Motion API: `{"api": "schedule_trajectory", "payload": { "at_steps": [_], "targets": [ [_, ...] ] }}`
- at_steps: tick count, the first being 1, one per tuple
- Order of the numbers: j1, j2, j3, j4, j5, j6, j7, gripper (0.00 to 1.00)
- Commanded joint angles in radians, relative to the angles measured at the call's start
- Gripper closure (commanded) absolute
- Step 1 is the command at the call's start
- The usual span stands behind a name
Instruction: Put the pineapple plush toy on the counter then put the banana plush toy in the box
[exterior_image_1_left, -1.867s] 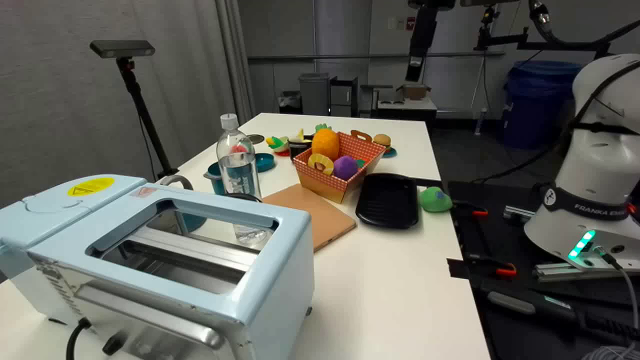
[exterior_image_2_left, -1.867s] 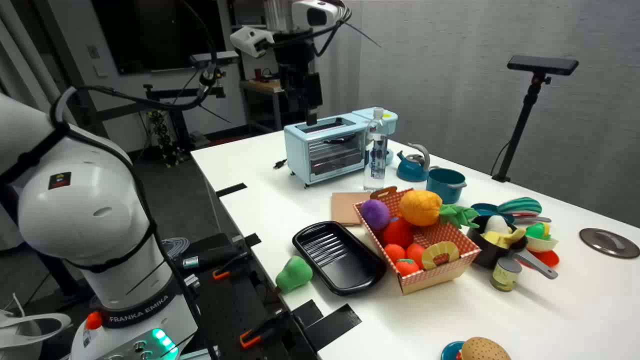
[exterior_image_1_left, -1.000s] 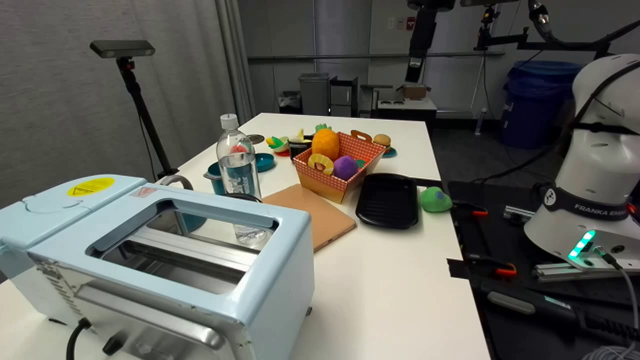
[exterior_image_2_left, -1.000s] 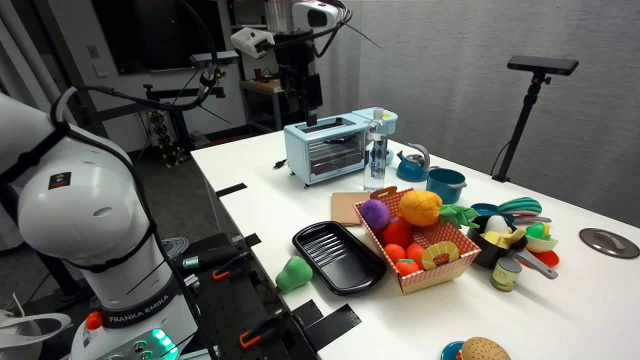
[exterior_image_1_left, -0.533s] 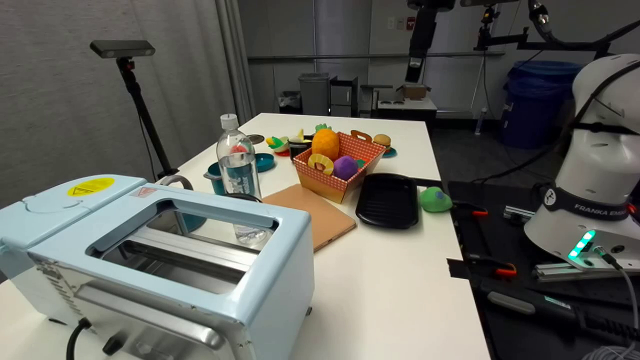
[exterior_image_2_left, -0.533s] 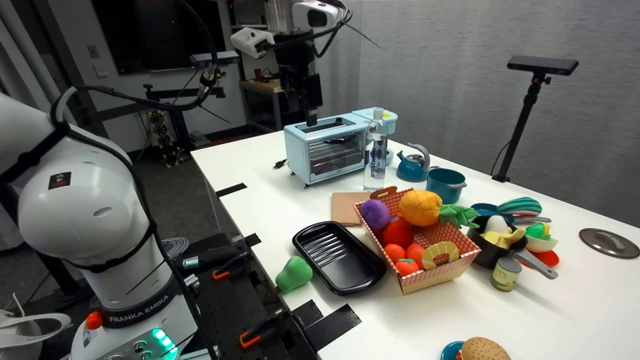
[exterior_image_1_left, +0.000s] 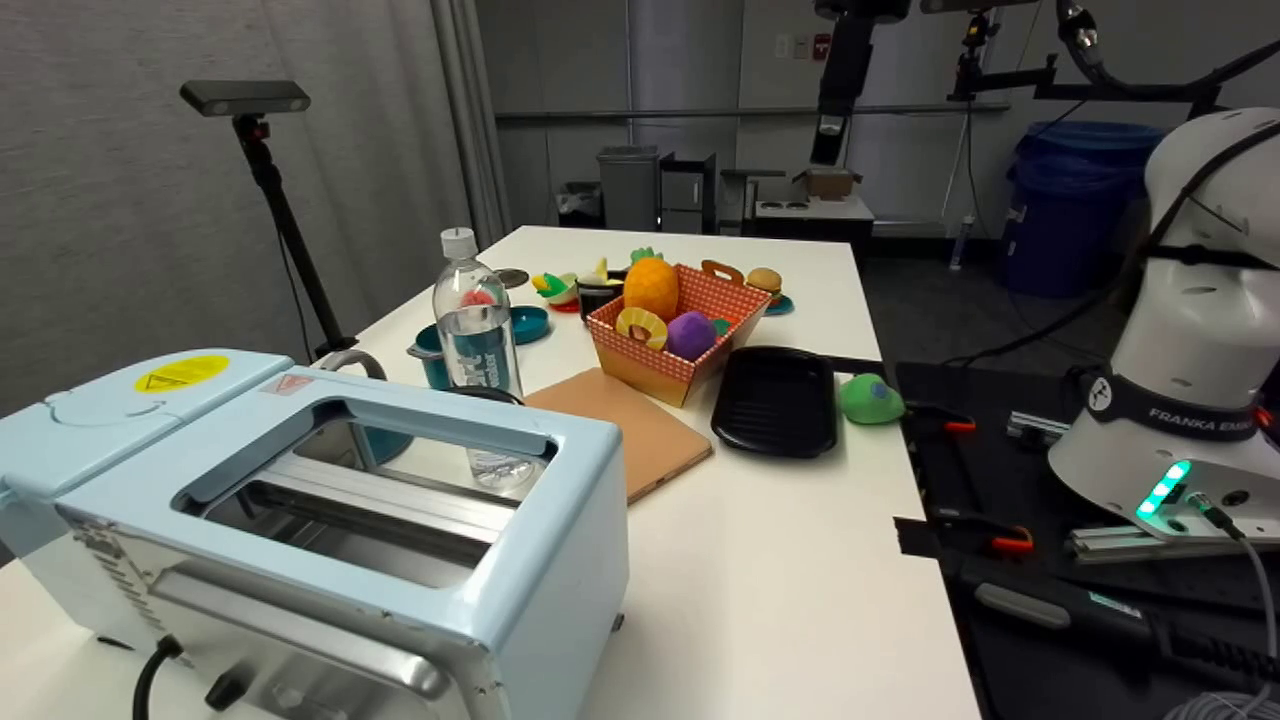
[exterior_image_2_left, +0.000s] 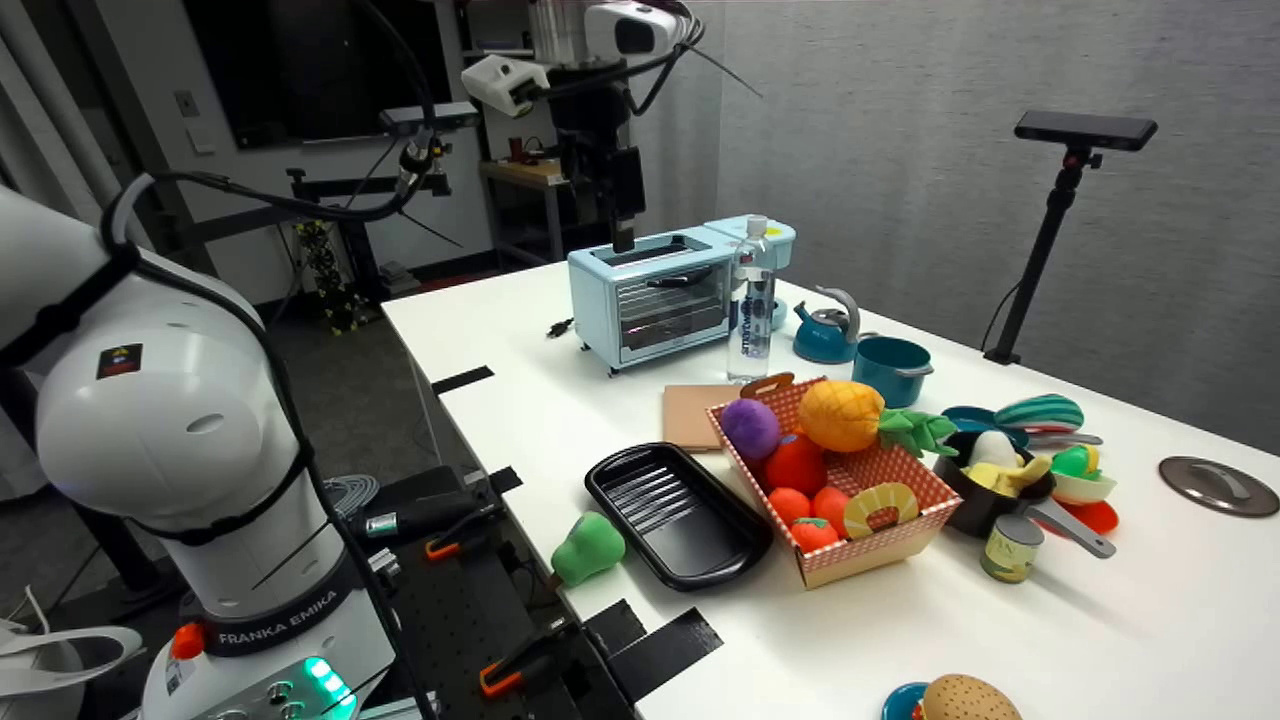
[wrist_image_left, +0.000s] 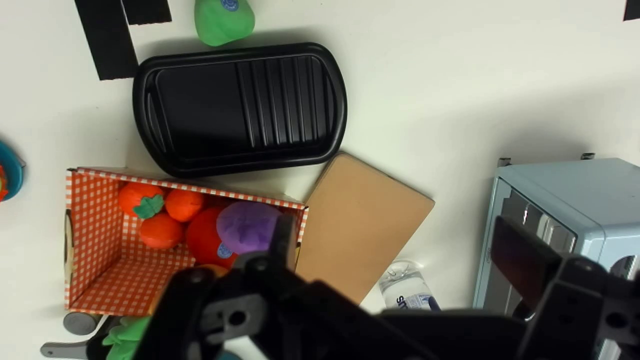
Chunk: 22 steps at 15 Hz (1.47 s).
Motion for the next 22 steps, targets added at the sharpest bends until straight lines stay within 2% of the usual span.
{"api": "schedule_trajectory", "payload": {
  "at_steps": [1, 13, 22],
  "targets": [
    [-0.002, 0.001, 0.001, 0.003, 0.001, -0.003, -0.001, 0.0],
    [0.005, 0.053, 0.005, -0.007, 0.042, 0.027, 0.009, 0.0],
    [-0.069, 0.138, -0.044, 0.003, 0.003, 0.196, 0.021, 0.0]
  ]
}}
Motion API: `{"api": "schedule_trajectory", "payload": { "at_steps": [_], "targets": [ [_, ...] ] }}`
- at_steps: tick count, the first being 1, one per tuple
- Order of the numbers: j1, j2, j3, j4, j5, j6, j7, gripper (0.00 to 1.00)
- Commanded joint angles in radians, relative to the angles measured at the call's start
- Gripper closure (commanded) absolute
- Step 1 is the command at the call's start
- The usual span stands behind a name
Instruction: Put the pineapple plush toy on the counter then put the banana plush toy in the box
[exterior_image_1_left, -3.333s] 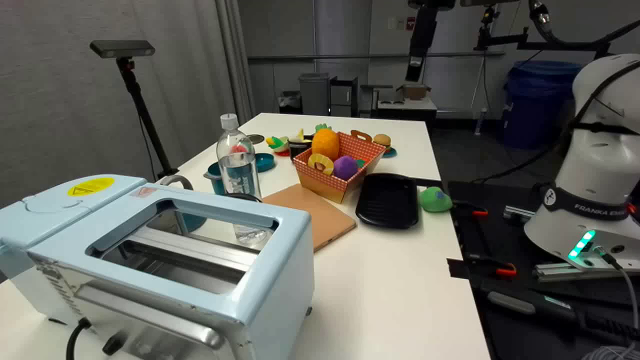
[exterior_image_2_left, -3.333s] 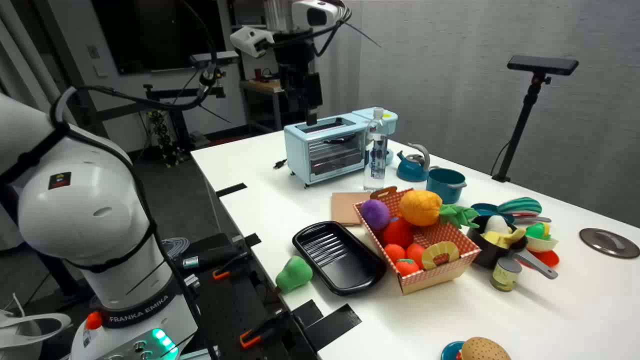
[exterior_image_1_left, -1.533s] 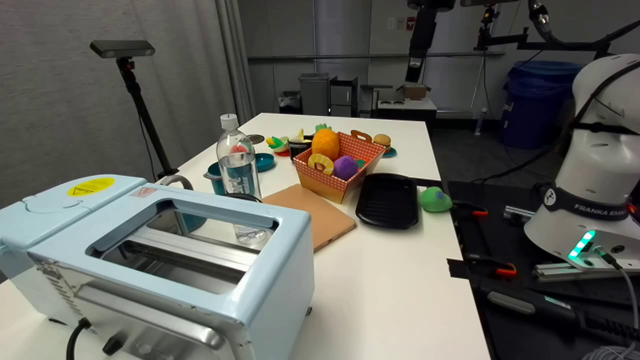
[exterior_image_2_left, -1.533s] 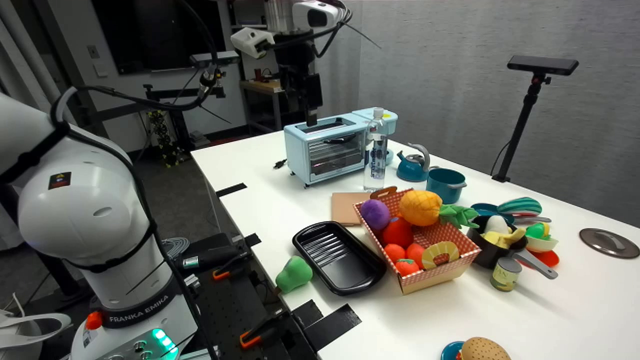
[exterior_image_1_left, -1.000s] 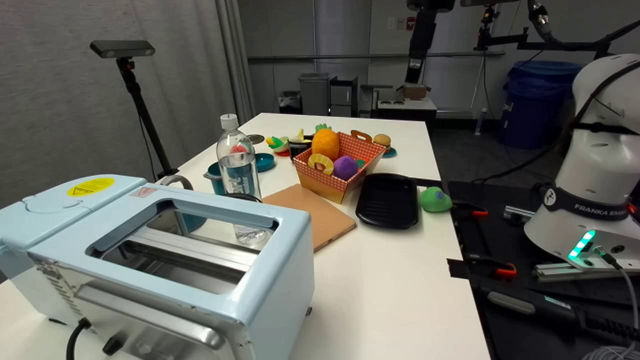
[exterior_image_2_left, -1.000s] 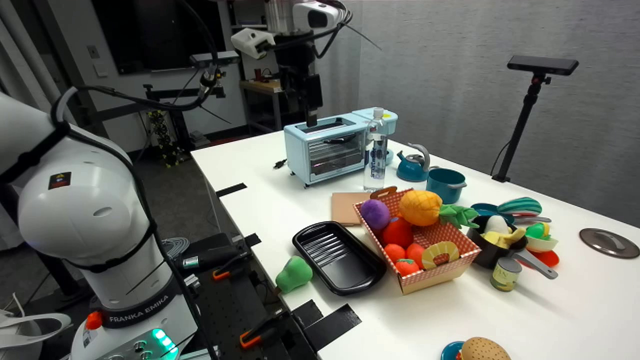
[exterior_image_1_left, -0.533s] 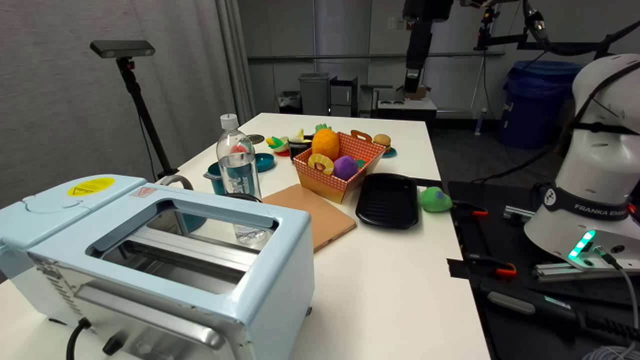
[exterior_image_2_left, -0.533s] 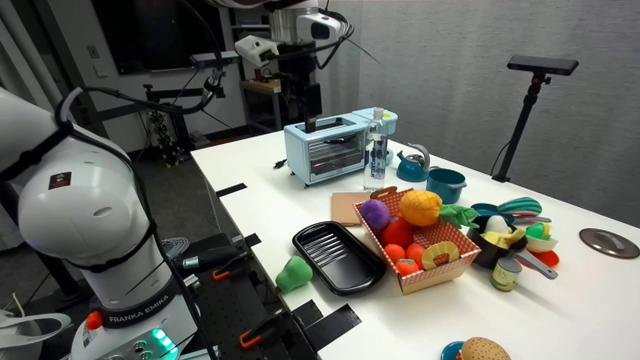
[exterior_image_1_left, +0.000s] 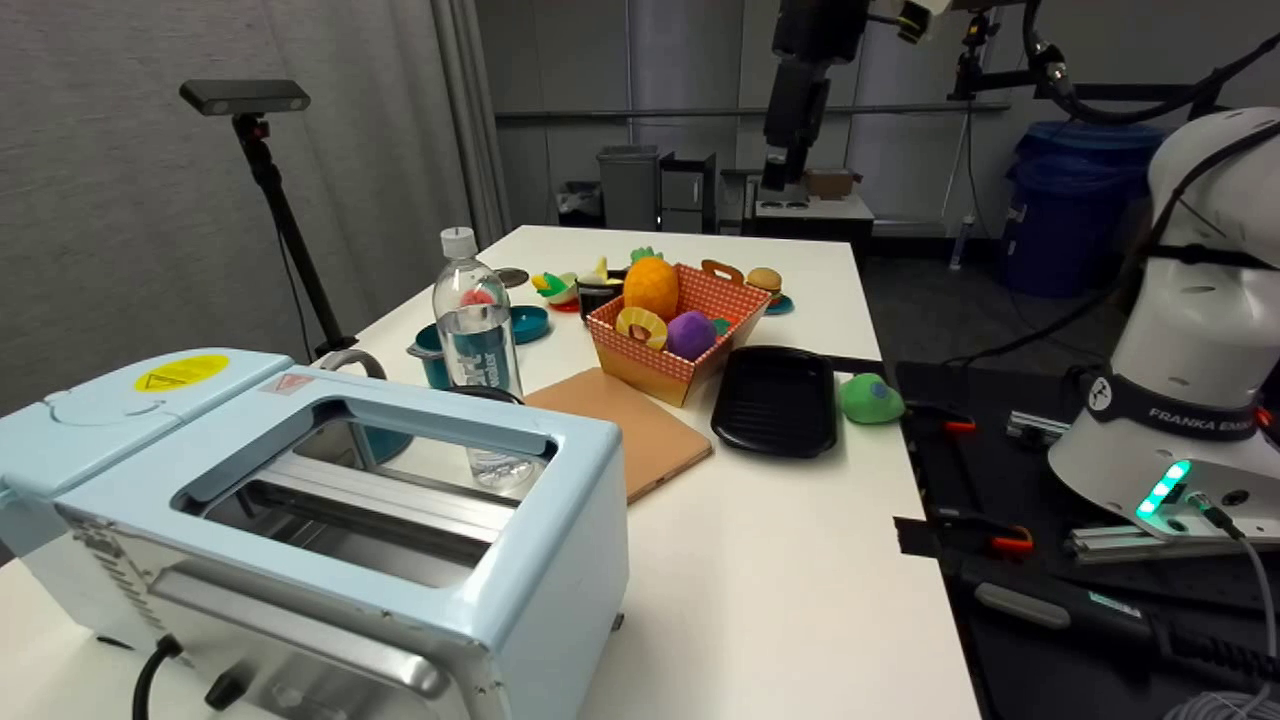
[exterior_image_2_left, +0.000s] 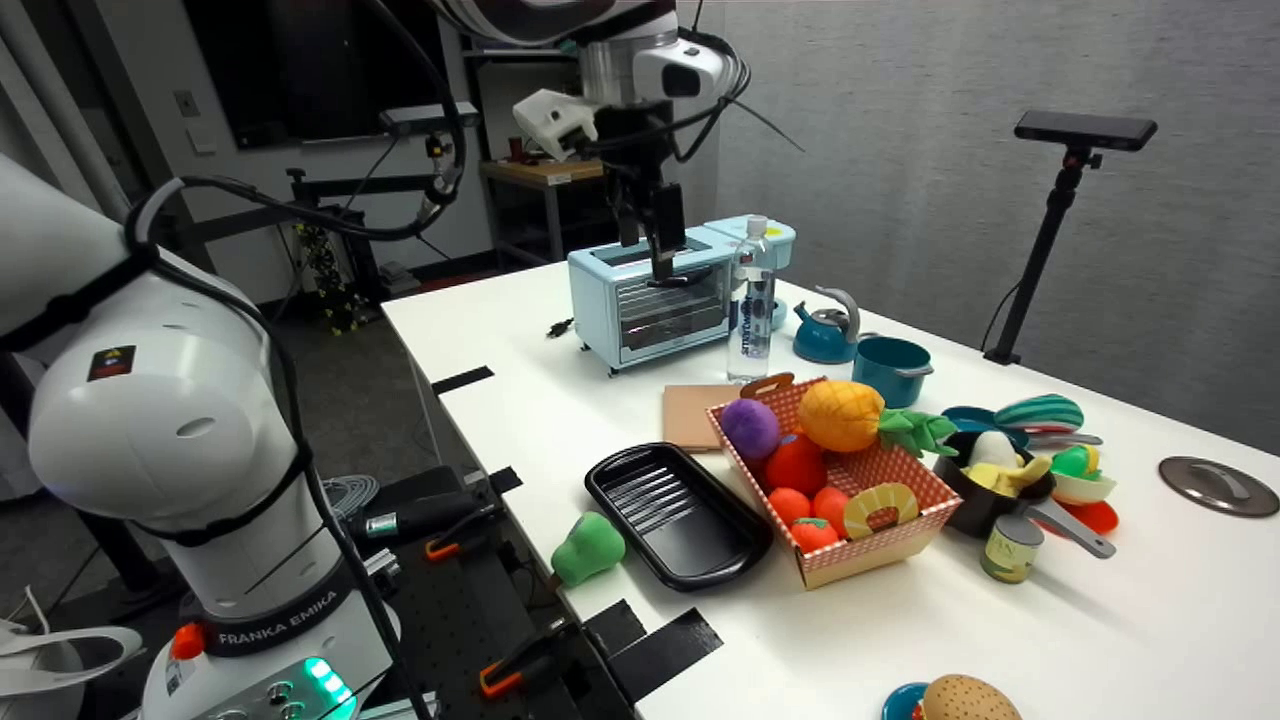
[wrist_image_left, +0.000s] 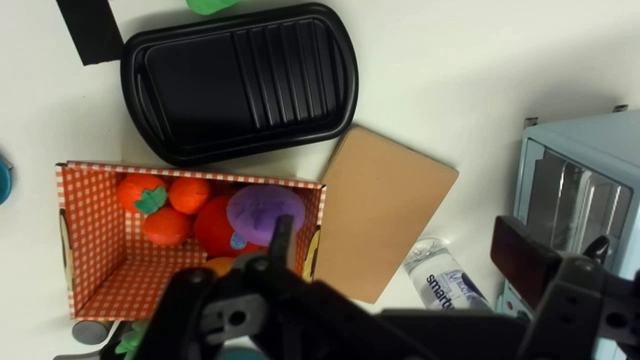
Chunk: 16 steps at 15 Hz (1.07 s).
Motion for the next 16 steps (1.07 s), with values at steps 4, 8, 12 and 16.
{"api": "schedule_trajectory", "payload": {
  "at_steps": [4, 8, 12, 16],
  "targets": [
    [-0.073, 0.063, -0.046, 0.012, -0.028, 0.128, 0.02, 0.0],
    [-0.1, 0.119, -0.071, 0.036, -0.028, 0.174, 0.019, 0.0],
    [-0.108, 0.196, -0.091, 0.071, -0.022, 0.212, 0.014, 0.0],
    [-0.102, 0.288, -0.1, 0.129, -0.019, 0.235, 0.007, 0.0]
  ]
}}
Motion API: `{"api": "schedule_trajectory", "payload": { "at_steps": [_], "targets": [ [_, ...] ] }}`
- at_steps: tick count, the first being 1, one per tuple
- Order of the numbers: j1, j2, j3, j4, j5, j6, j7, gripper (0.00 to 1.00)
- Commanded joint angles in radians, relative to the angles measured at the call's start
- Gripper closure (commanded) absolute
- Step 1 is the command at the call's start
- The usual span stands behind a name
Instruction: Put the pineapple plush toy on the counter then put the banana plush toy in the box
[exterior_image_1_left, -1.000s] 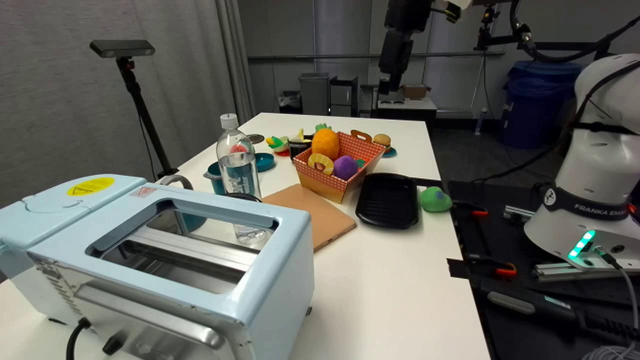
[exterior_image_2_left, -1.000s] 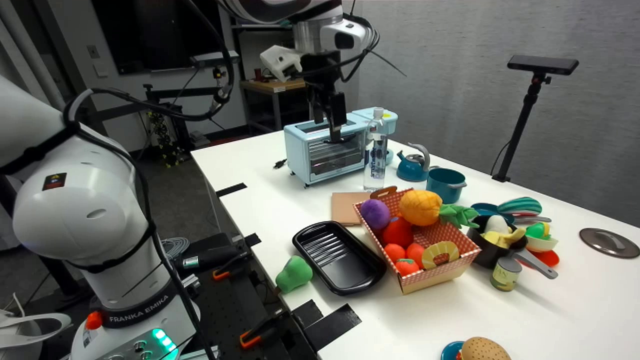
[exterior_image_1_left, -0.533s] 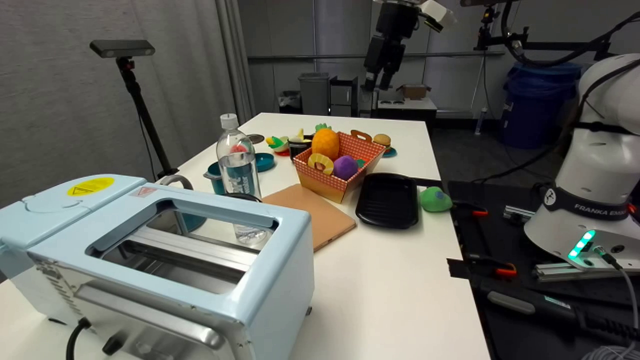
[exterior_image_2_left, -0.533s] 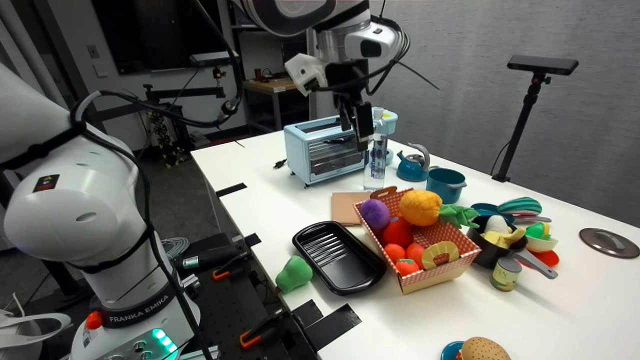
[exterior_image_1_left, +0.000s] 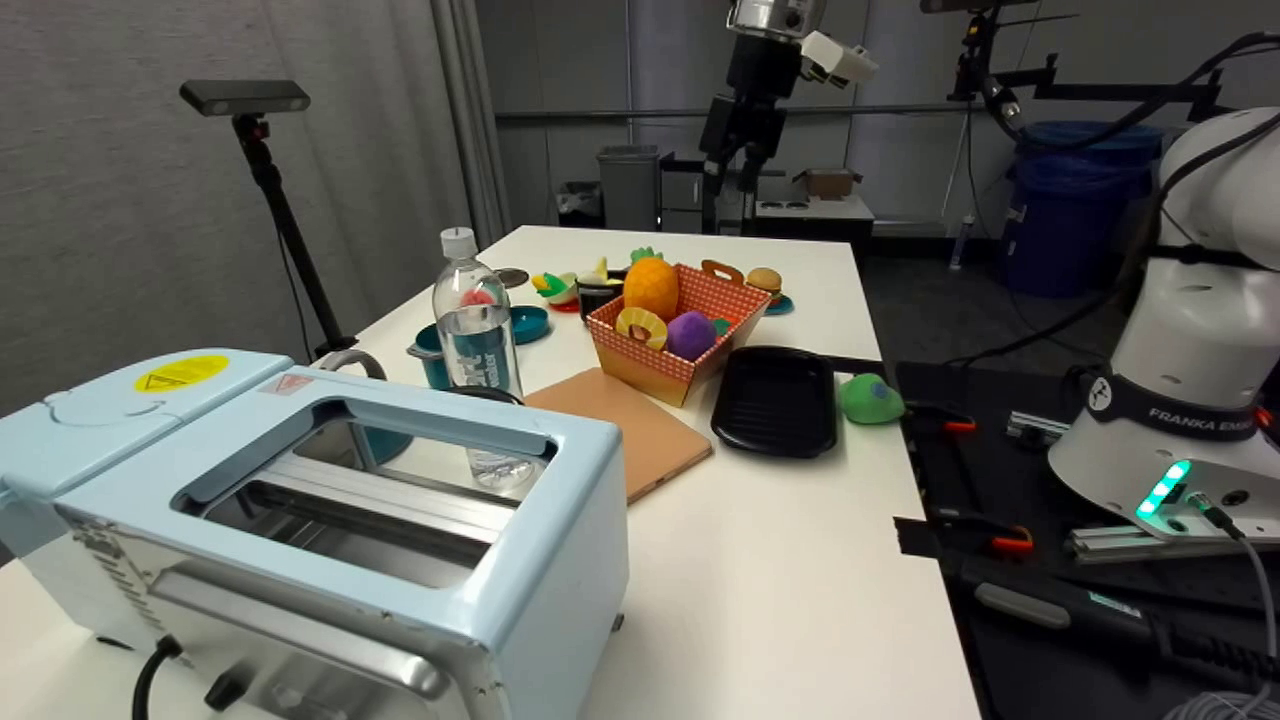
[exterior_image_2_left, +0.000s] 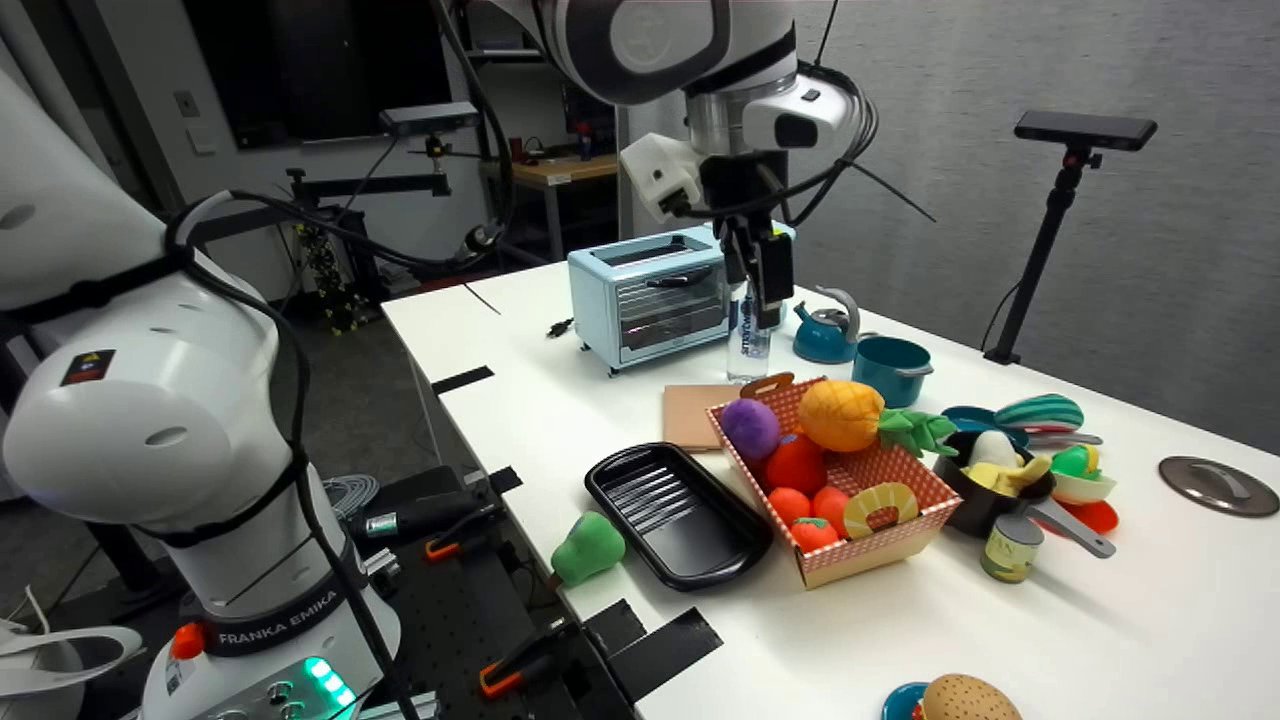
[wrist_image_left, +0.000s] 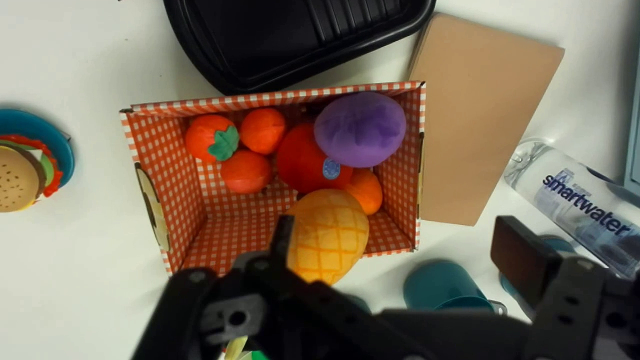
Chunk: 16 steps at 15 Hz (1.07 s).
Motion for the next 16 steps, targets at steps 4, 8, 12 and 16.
{"api": "schedule_trajectory", "payload": {
  "at_steps": [4, 8, 12, 16],
  "targets": [
    [0.003, 0.177, -0.007, 0.132, -0.003, 0.037, 0.009, 0.0],
    [0.004, 0.258, -0.01, 0.197, -0.002, 0.033, 0.002, 0.0],
    [0.003, 0.326, -0.014, 0.246, 0.003, 0.032, 0.0, 0.0],
    [0.002, 0.386, -0.019, 0.286, 0.013, 0.031, -0.007, 0.0]
  ]
}}
